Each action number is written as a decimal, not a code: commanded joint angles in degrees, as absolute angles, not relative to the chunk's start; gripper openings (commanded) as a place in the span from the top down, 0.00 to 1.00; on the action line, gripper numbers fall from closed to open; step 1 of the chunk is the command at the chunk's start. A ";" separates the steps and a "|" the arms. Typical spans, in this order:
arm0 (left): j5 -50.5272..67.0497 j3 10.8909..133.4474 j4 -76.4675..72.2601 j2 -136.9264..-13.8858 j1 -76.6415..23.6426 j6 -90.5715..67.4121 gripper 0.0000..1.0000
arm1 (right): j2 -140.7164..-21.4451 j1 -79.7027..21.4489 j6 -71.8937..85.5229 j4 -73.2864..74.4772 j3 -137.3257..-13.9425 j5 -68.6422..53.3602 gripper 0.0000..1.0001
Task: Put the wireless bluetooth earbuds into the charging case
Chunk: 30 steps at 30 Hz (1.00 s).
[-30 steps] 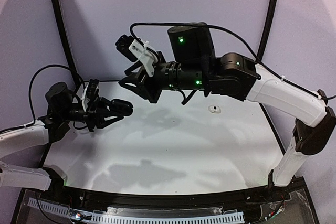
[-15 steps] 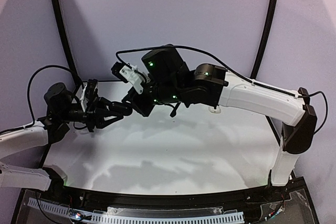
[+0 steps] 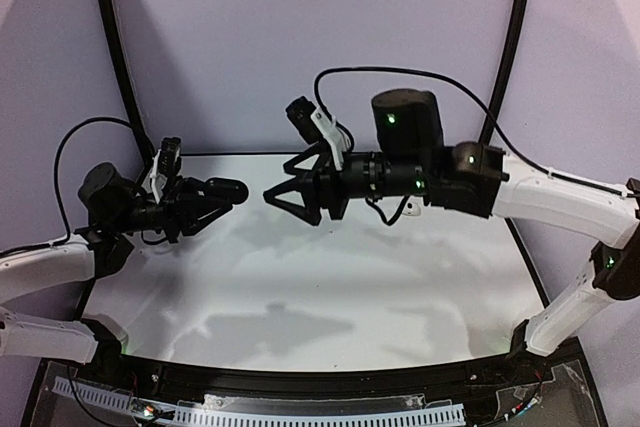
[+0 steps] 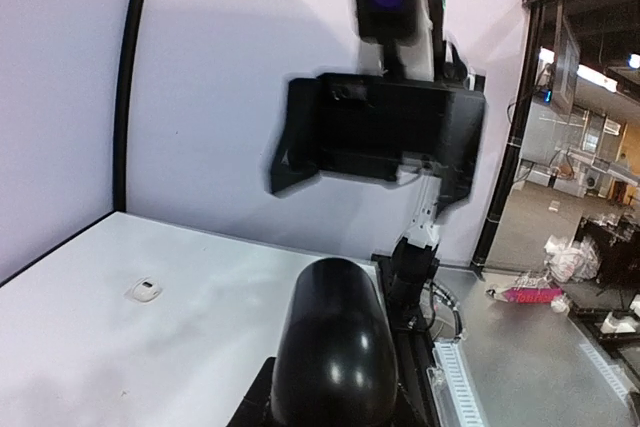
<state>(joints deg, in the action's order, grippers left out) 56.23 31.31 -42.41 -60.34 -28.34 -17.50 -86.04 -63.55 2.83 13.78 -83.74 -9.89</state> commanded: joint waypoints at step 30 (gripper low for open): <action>54.80 27.22 -62.58 -60.78 -28.67 -34.98 0.99 | -99.83 -64.14 9.89 -9.86 -89.30 -27.66 0.82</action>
